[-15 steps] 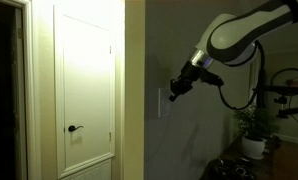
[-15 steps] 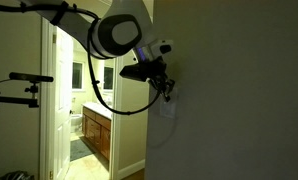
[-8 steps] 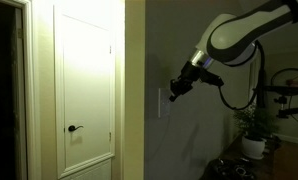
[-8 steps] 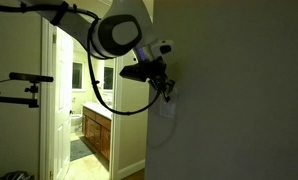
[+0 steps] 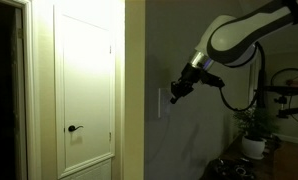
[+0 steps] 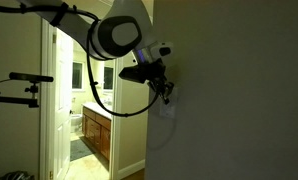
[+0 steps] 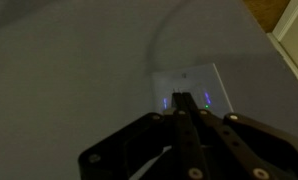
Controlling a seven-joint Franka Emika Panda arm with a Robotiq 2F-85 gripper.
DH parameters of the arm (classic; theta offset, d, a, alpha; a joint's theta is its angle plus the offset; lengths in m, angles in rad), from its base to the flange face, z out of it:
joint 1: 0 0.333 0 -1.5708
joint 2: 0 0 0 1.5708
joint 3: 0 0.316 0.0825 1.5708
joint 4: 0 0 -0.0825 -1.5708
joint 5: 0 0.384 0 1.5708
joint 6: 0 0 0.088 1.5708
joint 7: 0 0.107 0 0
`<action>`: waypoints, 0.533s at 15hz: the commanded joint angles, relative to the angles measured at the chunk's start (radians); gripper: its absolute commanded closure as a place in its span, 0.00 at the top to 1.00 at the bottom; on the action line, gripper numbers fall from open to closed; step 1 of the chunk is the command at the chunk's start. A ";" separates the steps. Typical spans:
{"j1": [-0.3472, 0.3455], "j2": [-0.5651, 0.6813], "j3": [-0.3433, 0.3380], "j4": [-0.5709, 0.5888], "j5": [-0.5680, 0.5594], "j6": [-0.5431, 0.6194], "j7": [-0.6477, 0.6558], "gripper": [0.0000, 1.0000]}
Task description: Turn on the light switch
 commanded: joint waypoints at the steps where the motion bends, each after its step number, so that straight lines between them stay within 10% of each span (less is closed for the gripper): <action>1: 0.001 -0.021 -0.002 -0.016 -0.010 0.004 0.022 0.04; 8: 0.003 0.004 -0.002 0.001 0.001 0.018 0.017 0.04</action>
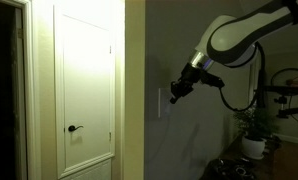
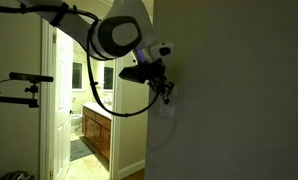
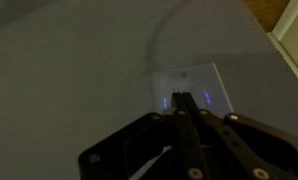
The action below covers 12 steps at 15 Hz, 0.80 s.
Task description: Turn on the light switch
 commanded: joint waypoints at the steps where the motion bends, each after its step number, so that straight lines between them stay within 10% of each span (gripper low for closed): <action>1: 0.003 0.005 -0.002 0.003 0.005 0.019 0.015 0.04; 12: 0.001 0.083 -0.005 0.071 0.005 0.036 0.016 0.04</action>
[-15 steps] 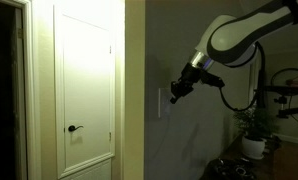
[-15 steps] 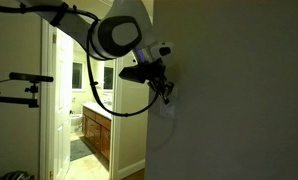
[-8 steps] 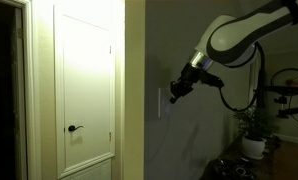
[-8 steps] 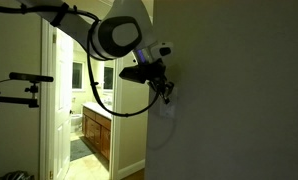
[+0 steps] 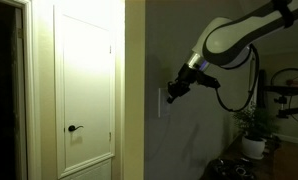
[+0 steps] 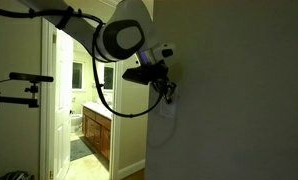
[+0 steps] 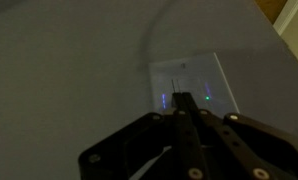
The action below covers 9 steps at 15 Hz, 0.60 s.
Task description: Turn on the light switch
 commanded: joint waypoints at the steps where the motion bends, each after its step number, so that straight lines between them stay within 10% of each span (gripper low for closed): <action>1: -0.002 0.047 -0.007 0.038 0.003 0.016 0.012 0.04; 9: -0.003 0.041 -0.008 0.037 0.003 0.032 -0.004 0.04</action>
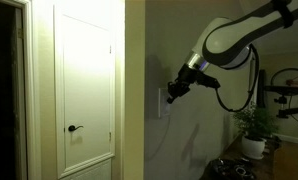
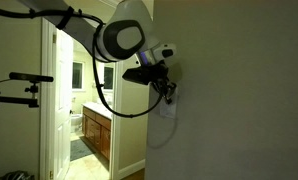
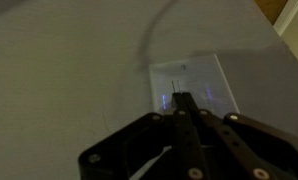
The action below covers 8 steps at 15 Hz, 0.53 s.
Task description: Turn on the light switch
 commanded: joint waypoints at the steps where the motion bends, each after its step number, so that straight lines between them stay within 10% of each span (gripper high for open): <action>1: -0.002 0.038 -0.008 0.035 0.003 0.033 -0.004 0.04; 7: -0.002 -0.035 -0.008 -0.016 0.009 -0.090 -0.048 0.05; 8: -0.004 -0.057 -0.009 -0.032 0.017 -0.144 -0.071 0.30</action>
